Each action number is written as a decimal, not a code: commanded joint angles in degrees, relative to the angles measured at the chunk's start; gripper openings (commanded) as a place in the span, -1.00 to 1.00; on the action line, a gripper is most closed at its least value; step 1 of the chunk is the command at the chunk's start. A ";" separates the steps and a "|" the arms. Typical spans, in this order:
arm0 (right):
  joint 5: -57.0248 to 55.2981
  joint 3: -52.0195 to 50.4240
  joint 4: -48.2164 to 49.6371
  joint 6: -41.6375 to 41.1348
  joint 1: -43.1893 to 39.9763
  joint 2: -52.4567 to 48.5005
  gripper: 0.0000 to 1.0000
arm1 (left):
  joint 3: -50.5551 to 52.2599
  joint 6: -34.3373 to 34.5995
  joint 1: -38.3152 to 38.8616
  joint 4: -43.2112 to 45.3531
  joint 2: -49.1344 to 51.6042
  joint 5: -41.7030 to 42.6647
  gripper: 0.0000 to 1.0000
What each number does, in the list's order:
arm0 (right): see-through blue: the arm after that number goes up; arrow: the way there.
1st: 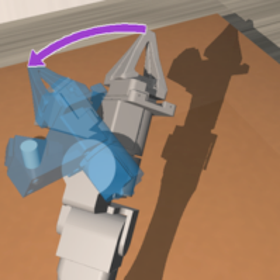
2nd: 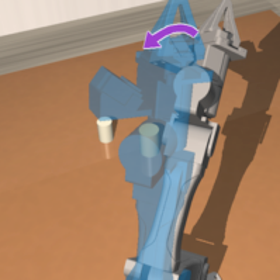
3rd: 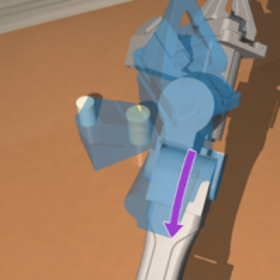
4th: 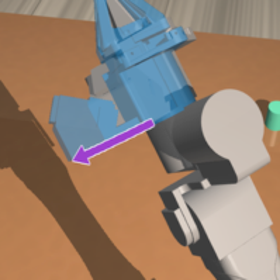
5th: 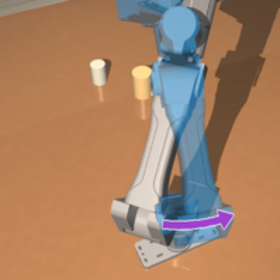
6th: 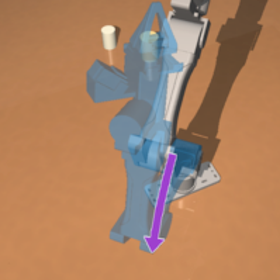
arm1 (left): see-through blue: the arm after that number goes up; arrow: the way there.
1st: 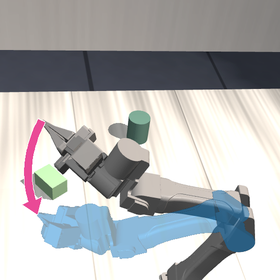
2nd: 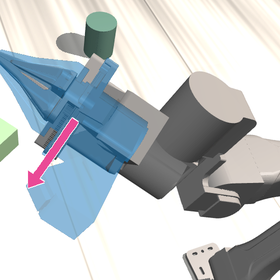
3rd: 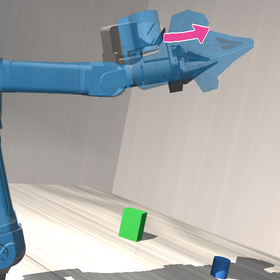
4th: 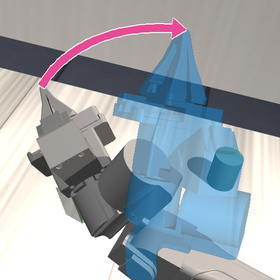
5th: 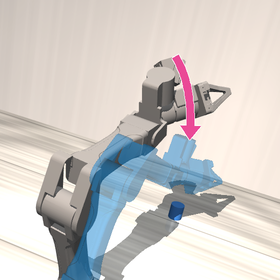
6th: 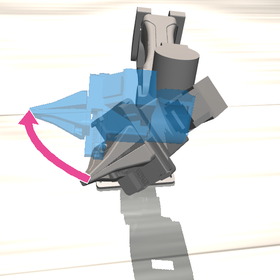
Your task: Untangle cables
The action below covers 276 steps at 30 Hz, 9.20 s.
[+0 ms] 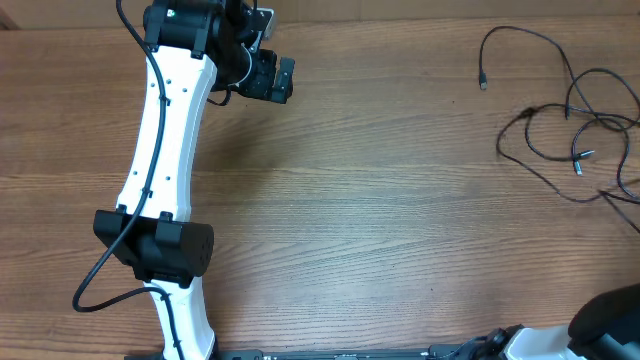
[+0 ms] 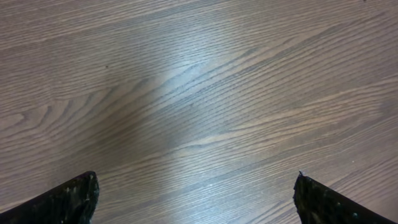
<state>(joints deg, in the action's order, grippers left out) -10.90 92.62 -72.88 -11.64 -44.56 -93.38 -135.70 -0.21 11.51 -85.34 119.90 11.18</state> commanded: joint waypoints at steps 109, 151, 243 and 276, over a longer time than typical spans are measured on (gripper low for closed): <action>32.83 1.20 19.50 11.52 46.80 -4.79 1.00 | -0.94 -0.94 0.13 0.11 -0.35 0.61 1.00; 32.83 1.20 19.50 11.52 46.80 -4.79 1.00 | 29.33 -1.33 9.44 3.72 -48.28 -7.34 0.99; 32.83 1.20 19.50 11.50 46.80 -4.79 1.00 | 135.40 5.33 -14.49 80.87 -119.69 -10.14 0.99; 32.83 1.20 19.50 11.52 46.80 -4.79 1.00 | 135.40 -6.01 -14.49 81.00 -119.64 -8.68 1.00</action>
<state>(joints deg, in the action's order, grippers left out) 21.65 92.62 -53.60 -0.19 2.13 -98.21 -0.47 -4.93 -2.68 -4.29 0.86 1.72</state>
